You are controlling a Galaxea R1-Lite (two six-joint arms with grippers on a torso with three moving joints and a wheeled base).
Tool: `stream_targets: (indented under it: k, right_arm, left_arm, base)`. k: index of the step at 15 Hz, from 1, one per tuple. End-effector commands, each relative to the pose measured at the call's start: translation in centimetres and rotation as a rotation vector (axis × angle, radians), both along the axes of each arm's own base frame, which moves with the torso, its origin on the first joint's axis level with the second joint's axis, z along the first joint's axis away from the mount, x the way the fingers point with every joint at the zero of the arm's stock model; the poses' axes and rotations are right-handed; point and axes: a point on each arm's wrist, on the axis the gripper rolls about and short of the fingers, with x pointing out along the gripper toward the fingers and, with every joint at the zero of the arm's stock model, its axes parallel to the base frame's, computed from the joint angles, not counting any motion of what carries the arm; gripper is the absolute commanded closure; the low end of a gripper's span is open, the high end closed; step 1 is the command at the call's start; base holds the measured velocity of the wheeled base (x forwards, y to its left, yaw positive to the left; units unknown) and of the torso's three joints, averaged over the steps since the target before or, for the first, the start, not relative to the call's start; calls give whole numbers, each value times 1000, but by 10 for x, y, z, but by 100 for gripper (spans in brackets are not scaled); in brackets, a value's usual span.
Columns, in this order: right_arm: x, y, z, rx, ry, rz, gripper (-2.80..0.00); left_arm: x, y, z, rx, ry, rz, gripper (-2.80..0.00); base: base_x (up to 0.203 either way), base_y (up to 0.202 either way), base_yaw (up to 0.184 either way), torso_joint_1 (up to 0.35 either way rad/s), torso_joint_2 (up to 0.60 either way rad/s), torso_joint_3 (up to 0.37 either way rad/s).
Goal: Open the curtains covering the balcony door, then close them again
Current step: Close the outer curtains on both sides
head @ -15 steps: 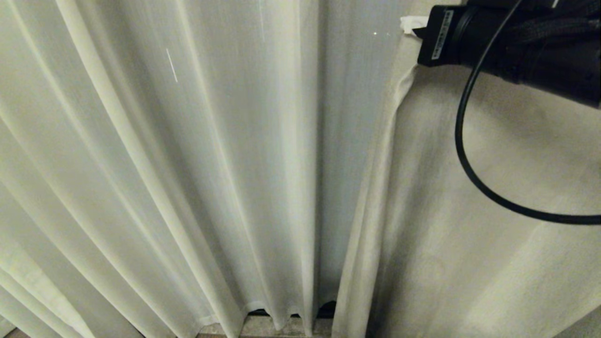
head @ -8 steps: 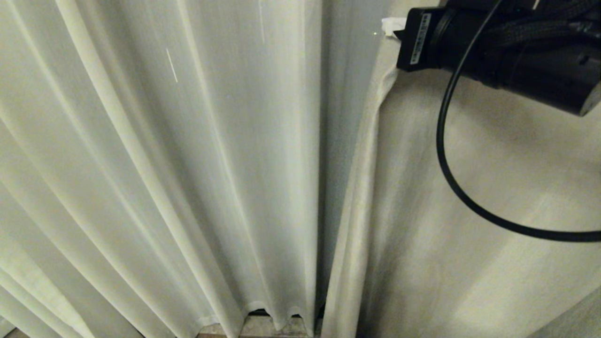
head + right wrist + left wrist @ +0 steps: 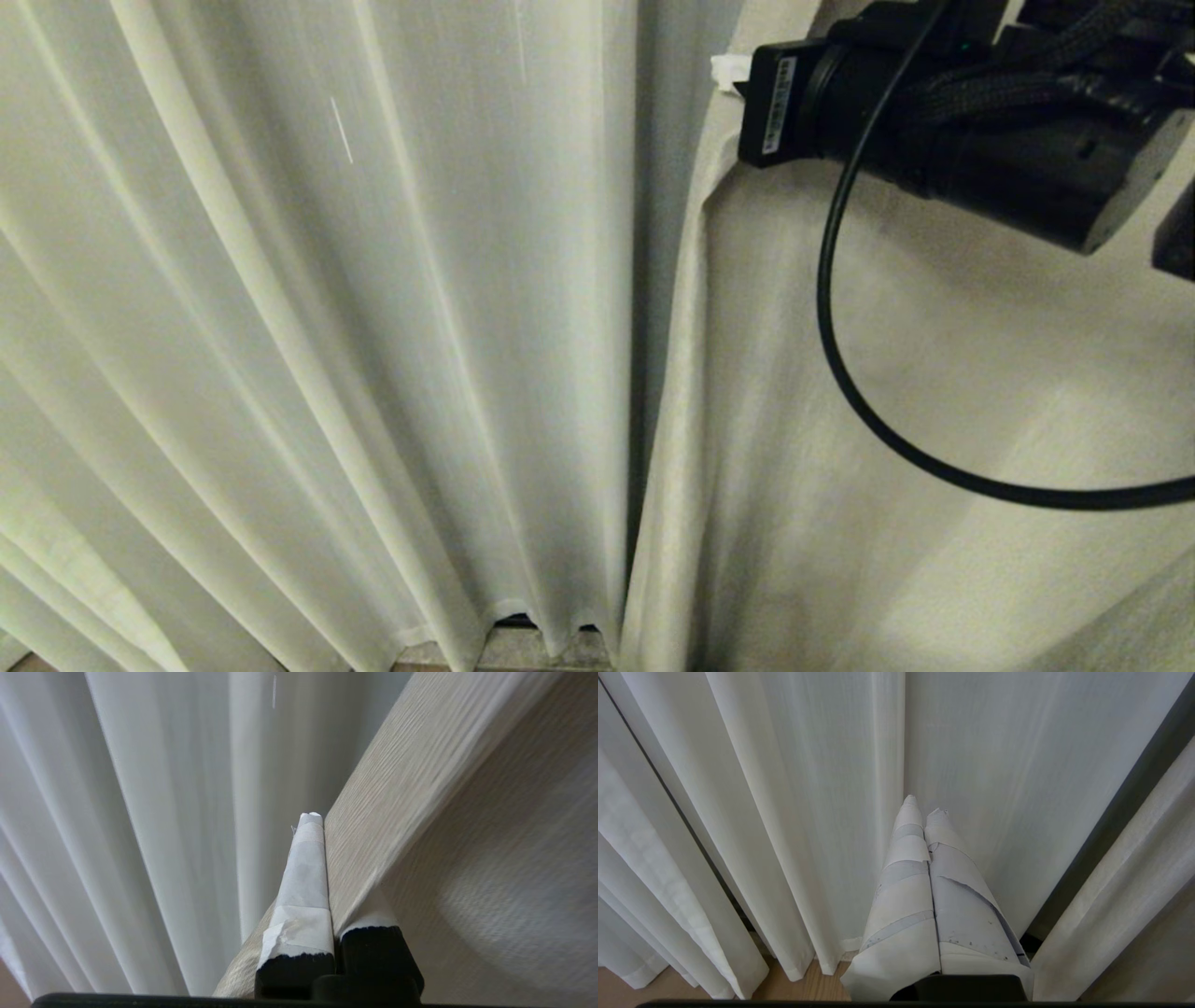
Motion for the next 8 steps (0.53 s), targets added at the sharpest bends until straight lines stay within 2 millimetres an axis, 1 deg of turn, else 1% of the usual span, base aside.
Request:
stream_targets:
  k: [1,8]
  right_arm:
    - [3,10,-7,-12,6,13,0]
    - [3,27,-15,-1,-6,47,0]
  left_arm:
    - [0,0,0,-1,-1,1,0]
    - [0,0,0,-1,-1,0,0]
  base:
    - [0,0,0,0,0,0]
    - [0,0,0,0,0,0]
